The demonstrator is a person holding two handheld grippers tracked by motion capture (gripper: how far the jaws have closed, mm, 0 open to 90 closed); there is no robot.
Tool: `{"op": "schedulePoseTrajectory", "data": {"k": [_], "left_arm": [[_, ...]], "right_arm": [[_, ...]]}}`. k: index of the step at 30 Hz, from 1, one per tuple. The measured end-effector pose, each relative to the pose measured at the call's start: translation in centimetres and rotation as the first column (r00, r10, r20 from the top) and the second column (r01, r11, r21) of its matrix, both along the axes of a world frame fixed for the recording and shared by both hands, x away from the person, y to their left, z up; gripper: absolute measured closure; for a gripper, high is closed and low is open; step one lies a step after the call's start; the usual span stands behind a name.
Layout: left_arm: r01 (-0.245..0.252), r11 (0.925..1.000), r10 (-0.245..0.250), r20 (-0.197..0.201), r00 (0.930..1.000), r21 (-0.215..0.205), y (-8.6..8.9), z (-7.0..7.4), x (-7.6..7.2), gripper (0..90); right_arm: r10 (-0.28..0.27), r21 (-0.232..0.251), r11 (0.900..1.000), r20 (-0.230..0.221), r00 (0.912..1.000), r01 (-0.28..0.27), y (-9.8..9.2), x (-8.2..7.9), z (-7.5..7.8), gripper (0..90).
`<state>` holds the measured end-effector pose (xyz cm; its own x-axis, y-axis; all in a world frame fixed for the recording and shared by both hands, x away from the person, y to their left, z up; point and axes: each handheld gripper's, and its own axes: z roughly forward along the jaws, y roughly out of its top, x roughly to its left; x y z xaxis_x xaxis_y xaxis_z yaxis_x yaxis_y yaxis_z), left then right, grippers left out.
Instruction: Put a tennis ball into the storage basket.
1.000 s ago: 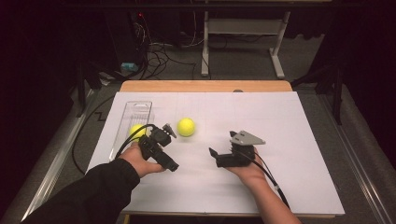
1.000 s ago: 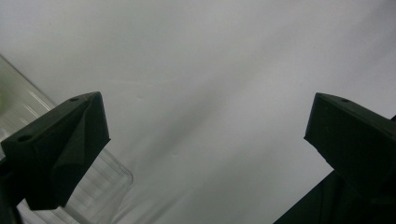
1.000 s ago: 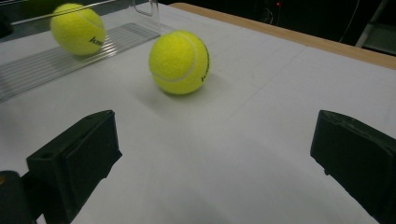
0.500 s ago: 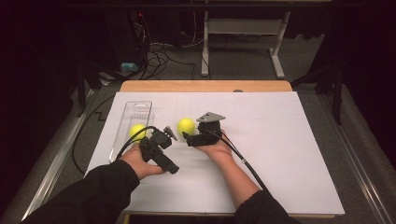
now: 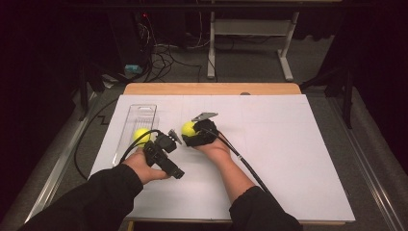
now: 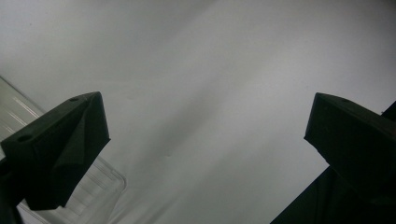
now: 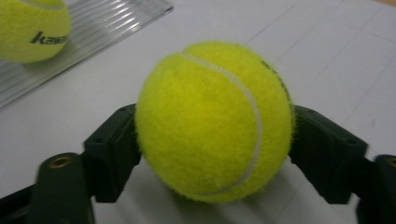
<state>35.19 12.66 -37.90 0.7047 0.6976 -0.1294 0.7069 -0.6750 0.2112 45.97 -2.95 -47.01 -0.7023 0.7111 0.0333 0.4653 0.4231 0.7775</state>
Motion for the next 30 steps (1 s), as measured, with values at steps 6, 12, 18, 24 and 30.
{"op": "schedulePoseTrajectory", "data": {"k": [6, 12, 18, 24, 30], "left_arm": [[0.008, 1.0000, -0.008, 0.000, 1.0000, 0.001, -0.2, 0.0, -0.1, 0.5], [0.002, 1.0000, -0.002, -0.001, 1.0000, 0.005, -0.4, -0.2, -0.1, 0.5], [0.003, 0.9998, -0.003, -0.003, 1.0000, 0.018, -0.7, -0.2, -0.2, 0.5], [0.010, 0.9996, -0.010, -0.003, 0.9999, 0.024, -1.2, -0.1, -0.3, 0.5], [0.010, 0.9997, -0.010, -0.003, 0.9999, 0.021, -1.6, 0.0, -0.1, 0.5]], "right_arm": [[0.003, -0.021, 1.000, 0.016, 0.9999, -0.003, 0.4, -0.6, 0.3, 27.8], [0.007, 0.022, 1.000, 0.070, 0.9975, -0.008, -0.8, -2.2, 1.6, 27.9], [-0.006, 0.043, 0.999, 0.113, 0.9936, 0.001, -3.6, -4.5, 2.3, 27.9], [-0.025, 0.061, 0.998, 0.136, 0.9904, 0.017, -6.7, -7.1, 2.2, 27.9], [-0.043, 0.073, 0.997, 0.159, 0.9863, 0.032, -9.5, -9.7, 1.9, 28.0]]}}
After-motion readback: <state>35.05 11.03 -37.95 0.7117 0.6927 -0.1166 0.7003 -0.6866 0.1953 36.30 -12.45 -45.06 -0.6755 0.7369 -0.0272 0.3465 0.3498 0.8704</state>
